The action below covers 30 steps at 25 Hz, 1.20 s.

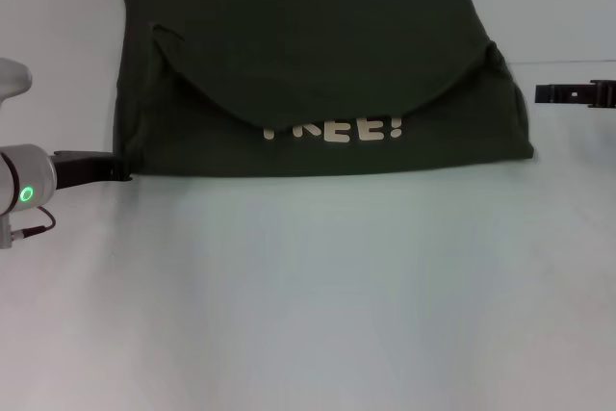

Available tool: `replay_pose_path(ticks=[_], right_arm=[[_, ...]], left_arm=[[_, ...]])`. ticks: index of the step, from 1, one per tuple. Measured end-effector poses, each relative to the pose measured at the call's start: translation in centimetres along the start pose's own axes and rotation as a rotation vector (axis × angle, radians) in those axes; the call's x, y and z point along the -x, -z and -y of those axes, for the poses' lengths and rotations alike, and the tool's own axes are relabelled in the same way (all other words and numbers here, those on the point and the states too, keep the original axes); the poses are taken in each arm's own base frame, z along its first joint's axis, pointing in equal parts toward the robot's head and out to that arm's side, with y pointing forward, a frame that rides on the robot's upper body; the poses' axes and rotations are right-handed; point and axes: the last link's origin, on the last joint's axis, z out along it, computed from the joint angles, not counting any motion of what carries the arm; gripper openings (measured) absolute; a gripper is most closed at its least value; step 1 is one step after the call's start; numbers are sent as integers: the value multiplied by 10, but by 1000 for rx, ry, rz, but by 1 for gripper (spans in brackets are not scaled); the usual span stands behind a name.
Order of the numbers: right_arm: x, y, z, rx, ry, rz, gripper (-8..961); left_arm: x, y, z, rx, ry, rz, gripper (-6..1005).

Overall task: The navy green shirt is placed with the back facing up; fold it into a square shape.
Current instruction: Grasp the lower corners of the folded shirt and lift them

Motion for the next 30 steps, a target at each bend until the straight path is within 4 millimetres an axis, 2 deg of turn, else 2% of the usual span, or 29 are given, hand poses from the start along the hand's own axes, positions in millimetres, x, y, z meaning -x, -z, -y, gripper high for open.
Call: replay_pose_path(ticks=[6,11,30], right_arm=[[9,3,-6,-18,-75,-139,896],[9,-9,-11,-68,-50,-208,895],[-13,-59,-28,-184,67,-192,891]], left_arm=[[-3,1,-1,17,14,-4,17],[-4,2,-3,31,18,-5,16],[-3,2,-5,49,22,-3,16]])
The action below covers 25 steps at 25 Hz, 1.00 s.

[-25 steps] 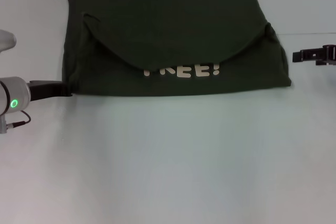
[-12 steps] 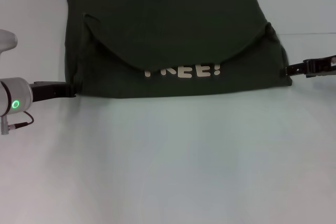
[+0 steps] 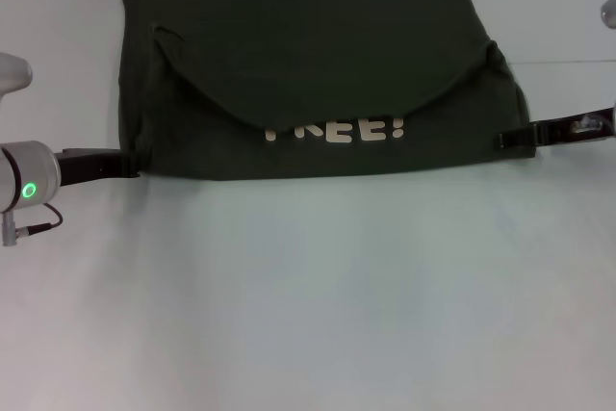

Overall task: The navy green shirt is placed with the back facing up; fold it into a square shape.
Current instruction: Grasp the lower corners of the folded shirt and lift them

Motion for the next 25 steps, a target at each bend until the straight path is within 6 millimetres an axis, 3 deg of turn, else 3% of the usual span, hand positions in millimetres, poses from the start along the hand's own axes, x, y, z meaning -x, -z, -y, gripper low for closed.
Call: replay_pose_path(ticks=[12,25], right_arm=[[-4,-15,-12,-30,34,33,867],[-10,-19,-10,-53,22,33,842]], left_arm=[[0,1,-1,9,4,2,17],[-1,1,-1,12,5,2,17]])
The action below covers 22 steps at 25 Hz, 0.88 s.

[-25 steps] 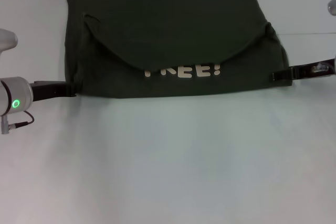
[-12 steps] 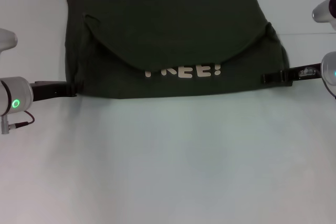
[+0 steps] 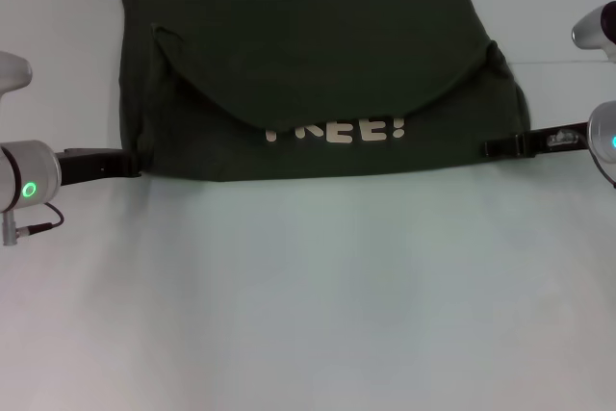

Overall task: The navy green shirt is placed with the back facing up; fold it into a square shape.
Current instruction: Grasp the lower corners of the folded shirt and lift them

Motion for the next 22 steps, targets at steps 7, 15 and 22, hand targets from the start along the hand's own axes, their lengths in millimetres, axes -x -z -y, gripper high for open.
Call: replay_pose_path(ticks=[7,15,22], right_arm=[[-3,-2,0,-9,-7,3,828],[-4,-2,1,-12,-17,6,527],[-5,-2,2,-10,-20,5,231]], left_arm=[[-1,0,0,0,-1,-1,16],[-2,0,0,-1,-4,-3,16],[-2,1,1,-2,-5,-4,16]])
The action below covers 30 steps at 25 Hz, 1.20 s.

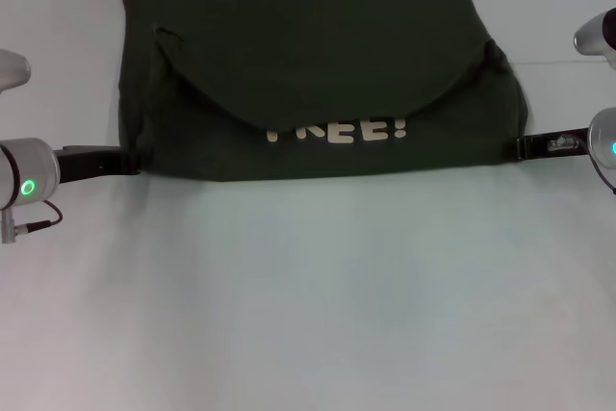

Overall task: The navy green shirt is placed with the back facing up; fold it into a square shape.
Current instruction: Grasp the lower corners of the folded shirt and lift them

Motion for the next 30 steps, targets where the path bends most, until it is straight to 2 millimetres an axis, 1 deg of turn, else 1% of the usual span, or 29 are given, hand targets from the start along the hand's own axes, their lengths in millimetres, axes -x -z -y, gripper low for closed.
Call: replay_pose_path(ticks=[2,9,14,20,26,30], right_arm=[[-1,0,0,1,0,-2,143],[0,2,3,2,0,-2,116],[4,9,4,28,5,-1,105],[9,28,10,72,-11,15,107],[1,50,22,120,-46,25,101],[-6,67,27,172,-73,51,99]], left_arm=[[0,0,0,0,0,0,16],[-1,1,0,8,-5,0,16],[-5,8,1,38,2,0,17],[-7,24,4,112,32,23,17],[-9,42,6,181,57,49,16],[-10,56,3,256,58,95,17]])
